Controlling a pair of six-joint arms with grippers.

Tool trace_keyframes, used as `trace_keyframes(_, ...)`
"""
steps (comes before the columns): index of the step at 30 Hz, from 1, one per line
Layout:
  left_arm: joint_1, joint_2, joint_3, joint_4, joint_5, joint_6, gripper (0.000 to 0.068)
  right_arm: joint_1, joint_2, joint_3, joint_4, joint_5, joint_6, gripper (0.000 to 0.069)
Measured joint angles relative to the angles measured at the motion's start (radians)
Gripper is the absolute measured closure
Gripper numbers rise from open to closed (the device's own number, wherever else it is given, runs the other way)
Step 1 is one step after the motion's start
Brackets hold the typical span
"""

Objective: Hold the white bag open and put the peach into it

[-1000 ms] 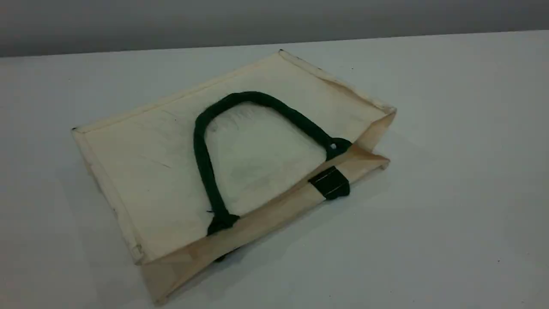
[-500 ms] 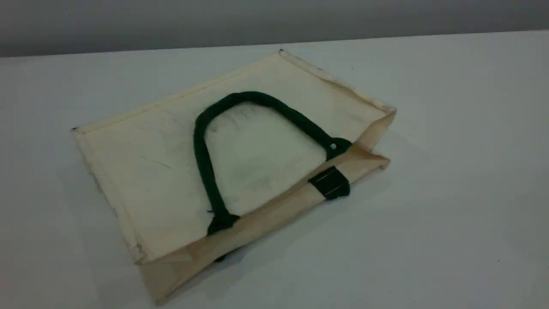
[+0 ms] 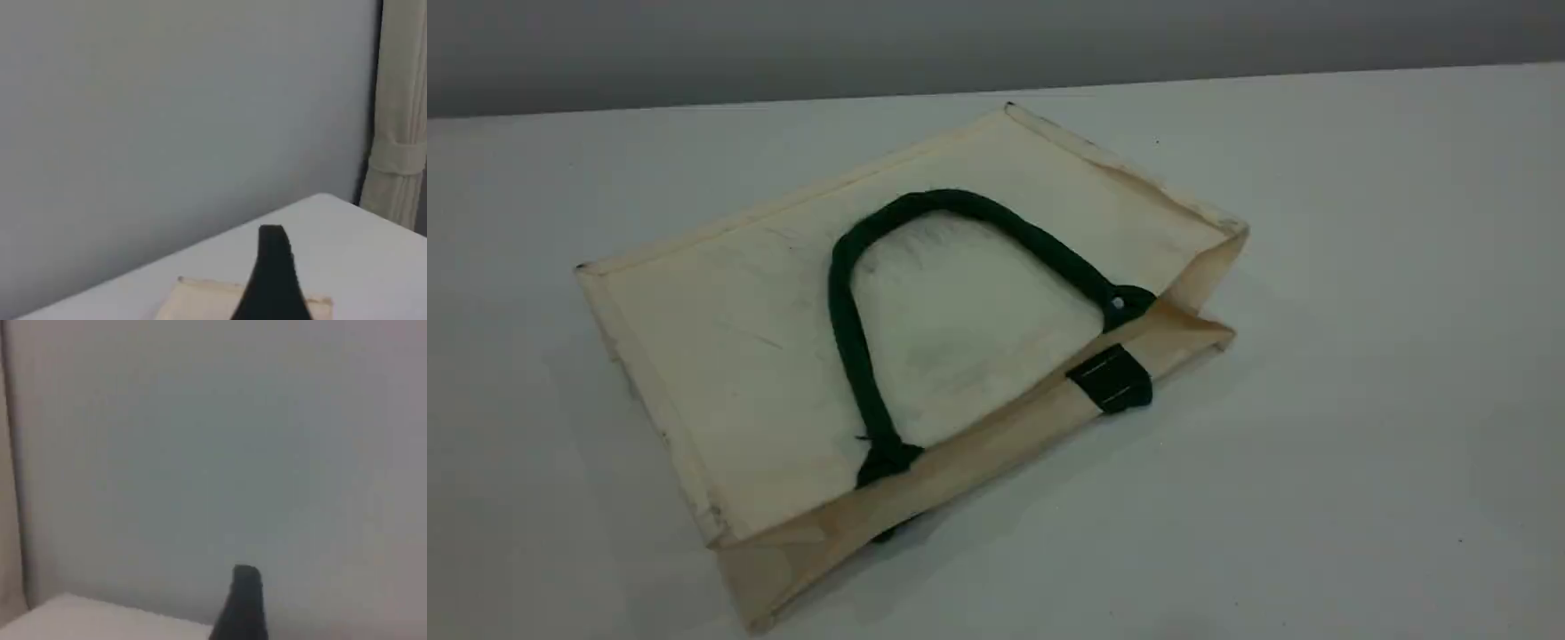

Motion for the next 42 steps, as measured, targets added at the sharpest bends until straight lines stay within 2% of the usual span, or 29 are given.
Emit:
trace_keyframes(5,0.0,0.0,0.062,-0.002,-0.025,-0.06,0.0174,0.0,0.0,0.121,0.051,-0.139,-0.003,0.0101)
trace_keyframes(9,0.0,0.0,0.098,-0.002,-0.069,-0.067,0.0174,0.0,0.0,0.19,0.053,-0.215,-0.038,0.0101)
trace_keyframes(15,0.0,0.0,0.177,-0.002,-0.152,-0.066,0.0174,0.0,0.0,0.233,0.053,-0.216,-0.087,0.0115)
trace_keyframes(21,0.0,0.0,0.28,0.0,-0.231,-0.066,0.0174,0.0,0.0,0.309,0.053,-0.228,-0.128,0.0169)
trace_keyframes(29,0.0,0.0,0.343,0.0,-0.253,-0.065,0.0174,0.0,-0.001,0.362,0.053,-0.225,-0.145,0.0223)
trace_keyframes(42,0.0,0.0,0.347,0.003,-0.235,-0.064,0.0174,0.0,-0.001,0.362,0.052,-0.232,-0.151,0.0218)
